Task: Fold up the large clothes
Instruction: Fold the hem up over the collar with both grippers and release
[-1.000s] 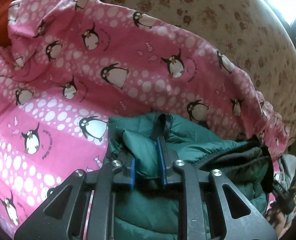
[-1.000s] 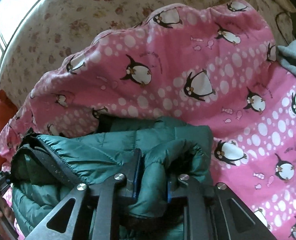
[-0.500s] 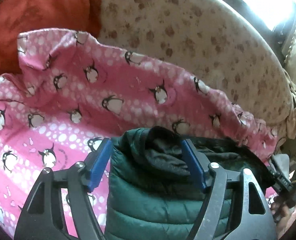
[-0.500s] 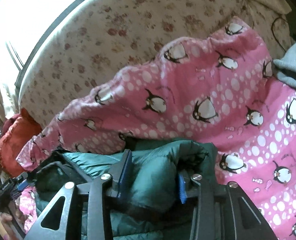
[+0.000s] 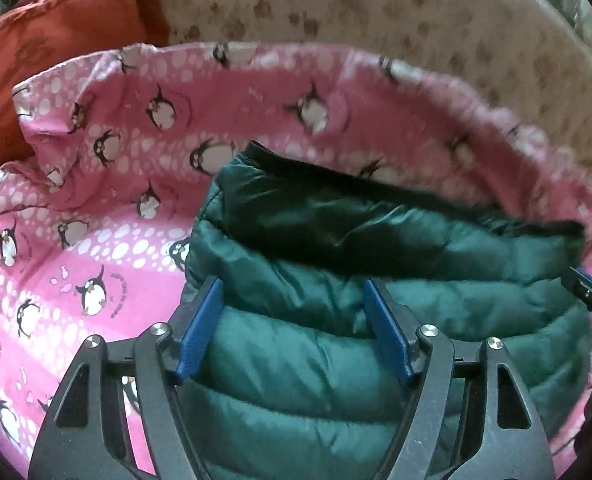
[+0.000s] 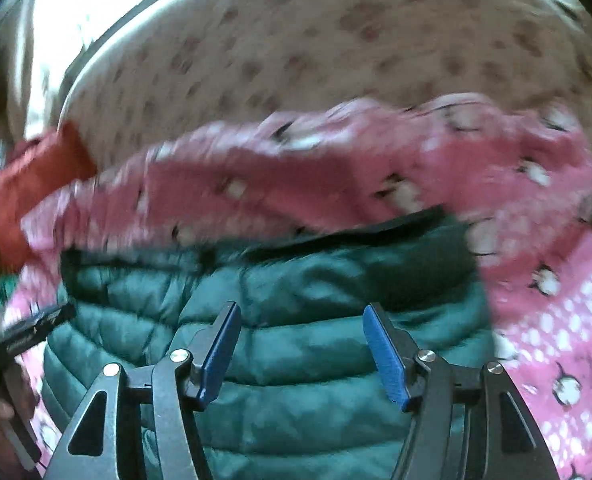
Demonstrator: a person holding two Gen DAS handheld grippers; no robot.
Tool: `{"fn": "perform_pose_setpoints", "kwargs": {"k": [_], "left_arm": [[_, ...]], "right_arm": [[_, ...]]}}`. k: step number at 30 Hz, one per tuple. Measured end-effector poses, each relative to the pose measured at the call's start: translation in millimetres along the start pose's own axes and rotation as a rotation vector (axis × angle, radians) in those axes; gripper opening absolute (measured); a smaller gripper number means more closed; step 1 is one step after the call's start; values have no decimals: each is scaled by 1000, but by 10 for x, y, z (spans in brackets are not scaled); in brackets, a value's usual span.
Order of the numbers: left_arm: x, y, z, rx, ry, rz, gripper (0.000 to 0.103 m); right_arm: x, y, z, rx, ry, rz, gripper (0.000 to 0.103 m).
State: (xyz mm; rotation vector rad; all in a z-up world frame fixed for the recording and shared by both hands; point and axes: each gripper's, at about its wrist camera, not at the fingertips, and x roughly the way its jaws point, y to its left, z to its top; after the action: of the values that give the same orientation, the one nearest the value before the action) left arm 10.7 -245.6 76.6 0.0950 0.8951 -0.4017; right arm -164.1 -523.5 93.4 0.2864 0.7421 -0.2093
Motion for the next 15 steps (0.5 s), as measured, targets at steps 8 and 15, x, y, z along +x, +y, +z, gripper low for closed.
{"fn": "perform_pose_setpoints", "kwargs": {"k": [8,15], "left_arm": [[381,19,103,-20,-9,32,80],[440,-9,93,-8,-17,45,81]], "right_arm": [[793,-7,11,-1,121,-97,61],[882,-73,-50,27,120,-109,62]]}}
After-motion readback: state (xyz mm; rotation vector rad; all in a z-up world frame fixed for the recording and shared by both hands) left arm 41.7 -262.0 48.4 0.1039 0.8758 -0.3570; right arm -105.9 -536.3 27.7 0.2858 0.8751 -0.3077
